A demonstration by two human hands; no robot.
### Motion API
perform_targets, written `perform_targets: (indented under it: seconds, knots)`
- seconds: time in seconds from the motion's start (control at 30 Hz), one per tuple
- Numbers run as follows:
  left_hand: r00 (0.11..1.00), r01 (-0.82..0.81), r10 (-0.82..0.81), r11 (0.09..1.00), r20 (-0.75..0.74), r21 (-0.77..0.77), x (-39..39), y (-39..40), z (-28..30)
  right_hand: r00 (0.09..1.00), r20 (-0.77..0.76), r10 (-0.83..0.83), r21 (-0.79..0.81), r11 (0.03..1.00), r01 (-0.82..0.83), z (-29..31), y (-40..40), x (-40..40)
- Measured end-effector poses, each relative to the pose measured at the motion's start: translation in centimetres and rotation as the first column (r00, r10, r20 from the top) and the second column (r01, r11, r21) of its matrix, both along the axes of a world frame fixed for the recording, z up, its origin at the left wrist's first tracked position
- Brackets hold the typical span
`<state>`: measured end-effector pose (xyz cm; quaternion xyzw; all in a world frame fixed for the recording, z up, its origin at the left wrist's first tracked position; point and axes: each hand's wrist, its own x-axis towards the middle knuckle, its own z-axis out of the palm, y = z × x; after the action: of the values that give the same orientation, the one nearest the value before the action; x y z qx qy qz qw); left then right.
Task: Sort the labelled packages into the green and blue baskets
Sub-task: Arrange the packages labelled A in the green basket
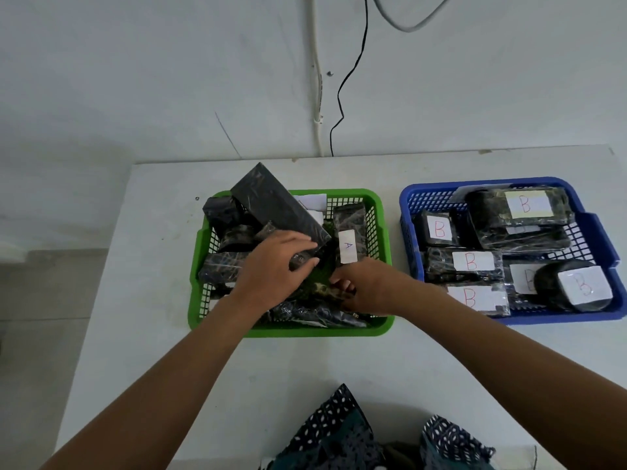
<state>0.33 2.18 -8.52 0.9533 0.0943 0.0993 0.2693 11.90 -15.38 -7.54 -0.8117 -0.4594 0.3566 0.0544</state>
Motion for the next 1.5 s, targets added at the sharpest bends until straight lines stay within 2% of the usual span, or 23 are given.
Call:
perform_targets:
  seconds: [0.1, 0.2, 0.27, 0.37, 0.43, 0.5, 0.6, 0.67, 0.73, 0.77, 0.8, 0.87, 0.97, 1.03, 1.1, 1.17, 1.27, 1.4, 1.43, 1.5]
  knots:
    - [0.995, -0.096, 0.091, 0.971, -0.033, -0.217, -1.0, -1.0, 0.4, 0.998, -0.035, -0.057, 0.047, 0.997, 0.059, 0.0, -0.5, 0.0]
    - [0.972, -0.236, 0.208, 0.871, -0.113, -0.432, -1.1, -1.3, 1.1, 0.984, -0.118, -0.134, 0.163, 0.975, 0.152, 1.0, -1.2, 0.8]
    - [0.957, -0.288, 0.224, 0.820, -0.186, -0.495, -0.8, -1.2, 1.7, 0.953, -0.226, -0.204, 0.258, 0.930, 0.260, 1.8, -1.7, 1.6]
    - [0.938, -0.340, 0.213, 0.725, -0.275, -0.599, -0.2, -1.2, 2.3, 0.855, -0.406, -0.323, 0.340, 0.815, 0.470, 3.0, -2.0, 2.7]
    - [0.925, -0.374, 0.169, 0.565, -0.340, -0.735, 0.2, -1.4, 2.7, 0.808, -0.475, -0.350, 0.372, 0.752, 0.544, 3.6, -2.1, 3.2]
    - [0.901, -0.428, 0.127, 0.412, -0.414, -0.804, 0.5, -1.7, 3.0, 0.789, -0.501, -0.357, 0.392, 0.719, 0.574, 3.8, -2.1, 3.1]
    - [0.845, -0.533, 0.151, 0.311, -0.513, -0.787, 1.1, -2.0, 3.5, 0.775, -0.507, -0.376, 0.448, 0.653, 0.610, 3.6, -2.1, 2.3]
    - [0.800, -0.599, 0.160, 0.161, -0.578, -0.785, 1.5, -2.0, 3.9, 0.797, -0.472, -0.377, 0.509, 0.621, 0.595, 3.4, -2.2, 1.7]
    - [0.799, -0.587, 0.127, -0.054, -0.588, -0.808, 1.5, -1.9, 4.2, 0.858, -0.387, -0.337, 0.574, 0.640, 0.510, 3.2, -2.4, 1.1]
    - [0.810, -0.562, 0.124, -0.116, -0.573, -0.819, 1.4, -1.8, 4.2, 0.882, -0.355, -0.309, 0.591, 0.657, 0.468, 3.1, -2.5, 0.9]
    - [0.818, -0.545, 0.136, -0.128, -0.559, -0.829, 1.3, -1.8, 4.1, 0.894, -0.344, -0.289, 0.597, 0.668, 0.445, 3.0, -2.6, 0.8]
    - [0.836, -0.506, 0.196, -0.091, -0.514, -0.858, 0.9, -1.7, 3.4, 0.859, -0.419, -0.295, 0.579, 0.642, 0.503, 2.9, -2.8, 1.0]
    - [0.888, -0.390, 0.255, -0.021, -0.382, -0.920, 0.3, -1.6, 2.6, 0.640, -0.652, -0.406, 0.419, 0.510, 0.751, 3.0, -2.4, 1.6]
    - [0.916, -0.335, 0.249, 0.039, -0.315, -0.942, 0.1, -1.6, 2.3, 0.574, -0.661, -0.483, 0.313, 0.518, 0.796, 3.0, -1.9, 2.2]
    - [0.931, -0.308, 0.231, 0.082, -0.282, -0.948, 0.3, -1.7, 2.2, 0.504, -0.717, -0.482, 0.207, 0.542, 0.814, 2.8, -1.4, 2.5]
    - [0.936, -0.299, 0.226, 0.111, -0.269, -0.948, 0.6, -1.9, 2.1, 0.425, -0.782, -0.456, 0.151, 0.523, 0.839, 2.7, -1.2, 2.7]
    - [0.922, -0.343, 0.255, 0.191, -0.291, -0.920, 1.2, -2.2, 2.0, 0.403, -0.776, -0.485, 0.172, 0.452, 0.875, 2.3, -1.1, 3.2]
    - [0.906, -0.419, 0.271, 0.467, -0.325, -0.778, 2.6, -2.6, 1.6, 0.459, -0.616, -0.640, 0.264, 0.382, 0.886, 1.9, -1.4, 5.1]
    - [0.902, -0.427, 0.289, 0.505, -0.320, -0.750, 3.3, -2.7, 1.6, 0.445, -0.633, -0.634, 0.251, 0.375, 0.892, 1.9, -1.5, 5.5]
    - [0.891, -0.446, 0.332, 0.513, -0.310, -0.733, 5.0, -2.6, 1.9, 0.405, -0.702, -0.585, 0.207, 0.377, 0.903, 1.9, -1.5, 5.8]
